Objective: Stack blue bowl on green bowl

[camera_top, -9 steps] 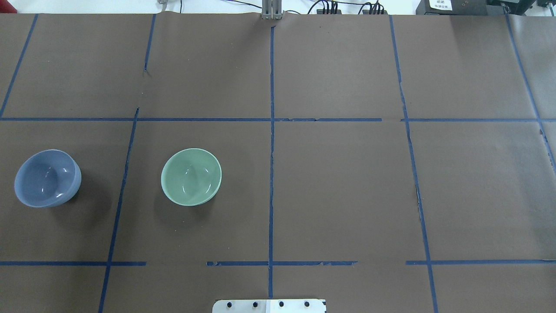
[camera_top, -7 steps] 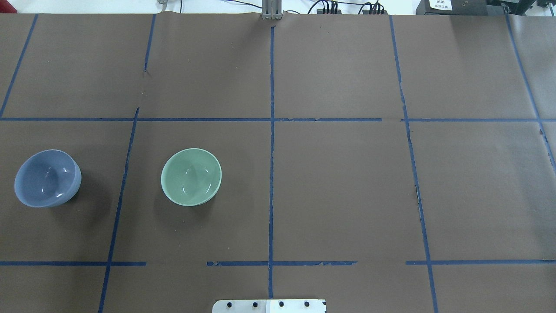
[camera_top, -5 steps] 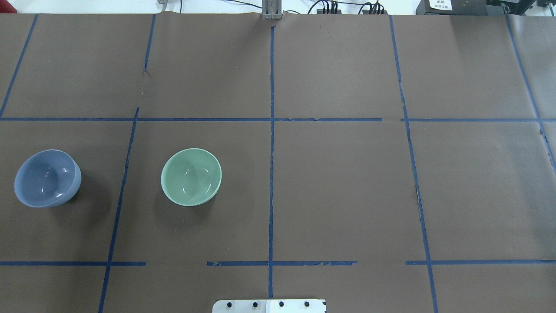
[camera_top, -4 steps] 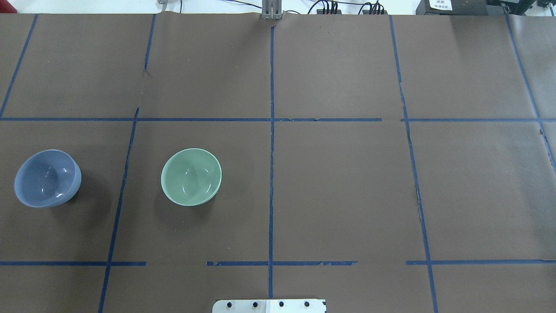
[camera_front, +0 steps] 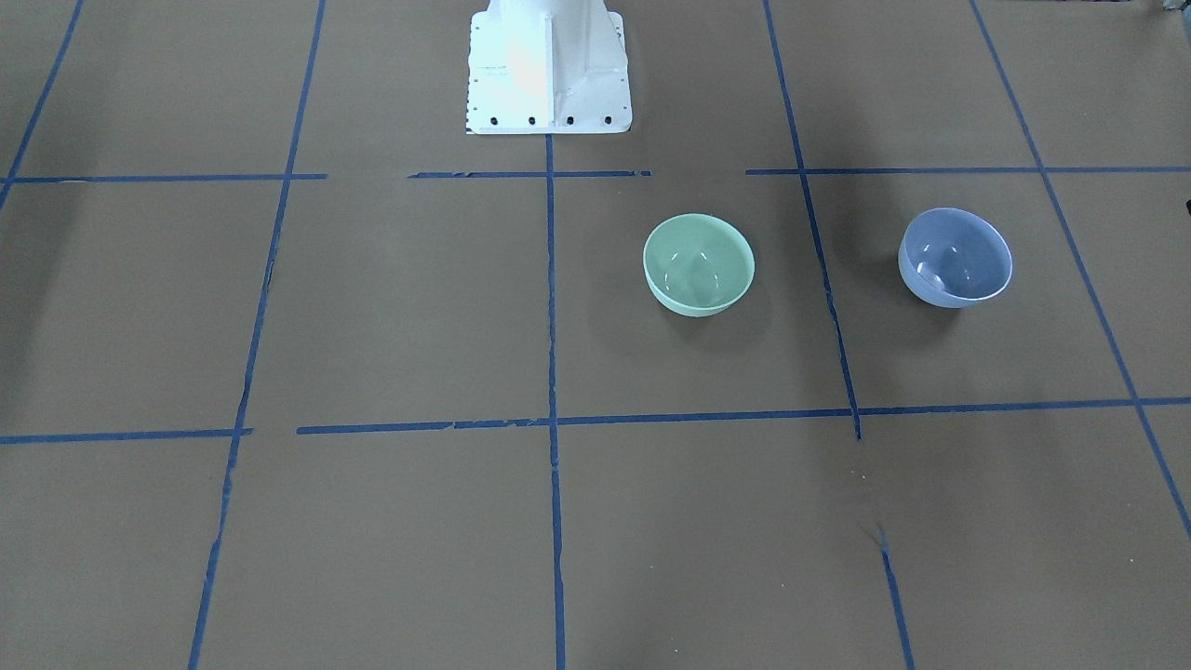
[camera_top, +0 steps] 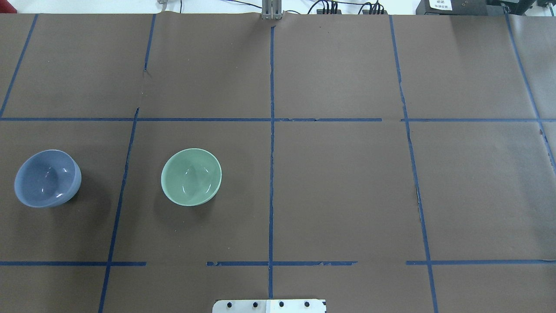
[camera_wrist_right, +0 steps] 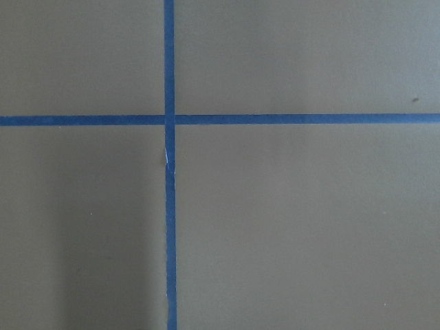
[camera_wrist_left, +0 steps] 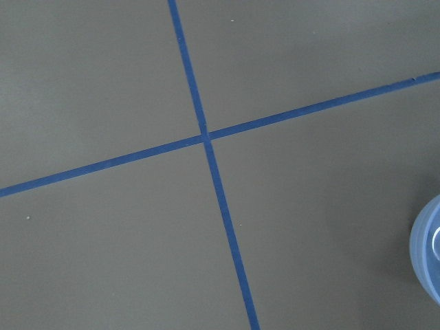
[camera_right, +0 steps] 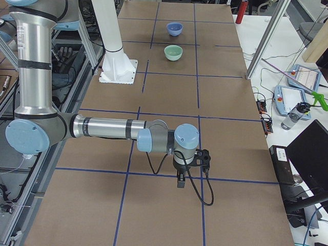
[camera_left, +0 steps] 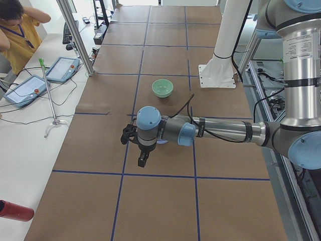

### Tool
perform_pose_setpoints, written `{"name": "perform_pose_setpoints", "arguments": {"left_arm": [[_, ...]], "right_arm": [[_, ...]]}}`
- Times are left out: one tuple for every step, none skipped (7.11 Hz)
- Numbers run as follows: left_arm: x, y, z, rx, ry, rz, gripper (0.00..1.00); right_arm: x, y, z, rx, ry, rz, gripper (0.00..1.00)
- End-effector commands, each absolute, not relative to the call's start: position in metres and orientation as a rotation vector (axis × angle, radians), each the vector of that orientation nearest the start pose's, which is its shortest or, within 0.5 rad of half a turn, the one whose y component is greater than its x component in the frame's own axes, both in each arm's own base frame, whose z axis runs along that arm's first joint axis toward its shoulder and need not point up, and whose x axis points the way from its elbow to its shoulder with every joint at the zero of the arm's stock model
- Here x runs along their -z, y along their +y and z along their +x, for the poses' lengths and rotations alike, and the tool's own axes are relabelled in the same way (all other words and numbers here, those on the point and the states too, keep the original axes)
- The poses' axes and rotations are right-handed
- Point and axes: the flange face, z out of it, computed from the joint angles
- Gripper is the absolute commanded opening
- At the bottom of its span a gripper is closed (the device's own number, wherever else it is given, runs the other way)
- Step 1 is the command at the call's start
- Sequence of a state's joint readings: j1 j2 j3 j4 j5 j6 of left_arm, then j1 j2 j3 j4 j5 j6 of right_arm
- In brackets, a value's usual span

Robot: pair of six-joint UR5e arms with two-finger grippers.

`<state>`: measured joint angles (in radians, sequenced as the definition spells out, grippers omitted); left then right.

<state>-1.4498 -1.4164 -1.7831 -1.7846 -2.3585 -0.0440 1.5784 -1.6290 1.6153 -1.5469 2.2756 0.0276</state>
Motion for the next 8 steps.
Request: {"name": "perform_pose_setpoints", "arguments": {"left_arm": [[-0.606,-0.419,0.061,-0.114,0.811,0.209,1.00],[-0.601,-0.408,0.095,-0.062,0.857,0.195,1.00],[-0.596,-0.398,0.134,-0.029,0.887,0.136,1.00],[-0.591,-0.393,0.159,-0.003,0.878,0.147,1.00],[-0.594,-0.390,0.169,0.020,0.869,0.145,1.00],[-0.599,-0.389,0.173,0.027,0.849,0.146,0.97],[-0.605,-0.389,0.174,0.030,0.835,0.145,0.64],[-0.605,-0.388,0.176,0.031,0.835,0.140,0.23]], "right_arm": [[-0.667,-0.467,0.072,-0.031,-0.704,0.003,1.00],[-0.667,-0.467,0.072,-0.030,-0.704,0.003,1.00],[-0.667,-0.467,0.072,-0.031,-0.704,0.002,1.00],[-0.667,-0.467,0.072,-0.030,-0.704,0.003,1.00],[-0.667,-0.467,0.072,-0.030,-0.706,0.003,1.00],[-0.667,-0.467,0.072,-0.030,-0.704,0.003,1.00],[-0.667,-0.467,0.072,-0.030,-0.704,0.003,1.00],[-0.667,-0.467,0.072,-0.030,-0.706,0.003,1.00]]}}
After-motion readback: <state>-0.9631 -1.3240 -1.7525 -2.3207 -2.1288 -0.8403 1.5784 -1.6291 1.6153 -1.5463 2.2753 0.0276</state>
